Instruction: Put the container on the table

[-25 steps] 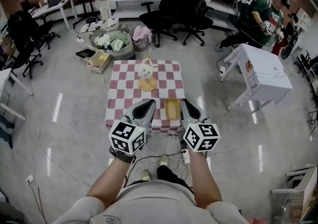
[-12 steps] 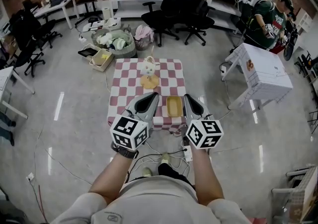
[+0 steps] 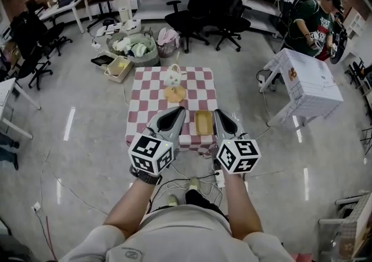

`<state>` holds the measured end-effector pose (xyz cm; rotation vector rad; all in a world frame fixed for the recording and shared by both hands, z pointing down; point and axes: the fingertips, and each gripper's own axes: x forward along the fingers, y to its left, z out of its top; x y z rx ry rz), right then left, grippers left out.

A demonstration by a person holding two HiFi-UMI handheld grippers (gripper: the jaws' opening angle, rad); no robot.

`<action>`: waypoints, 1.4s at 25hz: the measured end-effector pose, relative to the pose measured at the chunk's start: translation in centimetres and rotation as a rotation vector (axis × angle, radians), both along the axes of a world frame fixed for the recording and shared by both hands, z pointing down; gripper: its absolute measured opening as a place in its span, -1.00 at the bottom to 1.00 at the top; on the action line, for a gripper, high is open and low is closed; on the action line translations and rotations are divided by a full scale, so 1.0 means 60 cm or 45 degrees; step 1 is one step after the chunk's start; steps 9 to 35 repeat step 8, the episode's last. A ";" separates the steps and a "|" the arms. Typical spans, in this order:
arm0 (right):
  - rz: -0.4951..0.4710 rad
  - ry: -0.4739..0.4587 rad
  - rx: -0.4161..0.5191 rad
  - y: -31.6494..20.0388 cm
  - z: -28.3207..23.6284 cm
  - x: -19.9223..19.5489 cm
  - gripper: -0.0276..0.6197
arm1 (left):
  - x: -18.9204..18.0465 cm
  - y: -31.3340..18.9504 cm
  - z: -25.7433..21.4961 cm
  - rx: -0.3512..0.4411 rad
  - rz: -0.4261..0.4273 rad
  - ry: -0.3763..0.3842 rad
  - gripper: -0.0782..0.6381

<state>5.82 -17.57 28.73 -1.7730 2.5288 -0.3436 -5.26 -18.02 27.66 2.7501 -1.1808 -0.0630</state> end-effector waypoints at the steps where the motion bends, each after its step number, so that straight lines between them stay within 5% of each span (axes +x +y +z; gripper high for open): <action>1: 0.000 0.002 0.000 0.000 -0.001 0.000 -0.89 | 0.001 0.000 -0.001 0.000 0.001 -0.001 -0.76; 35: -0.005 0.010 -0.001 -0.003 0.004 -0.003 -0.89 | 0.002 -0.004 0.002 0.000 0.006 0.000 -0.76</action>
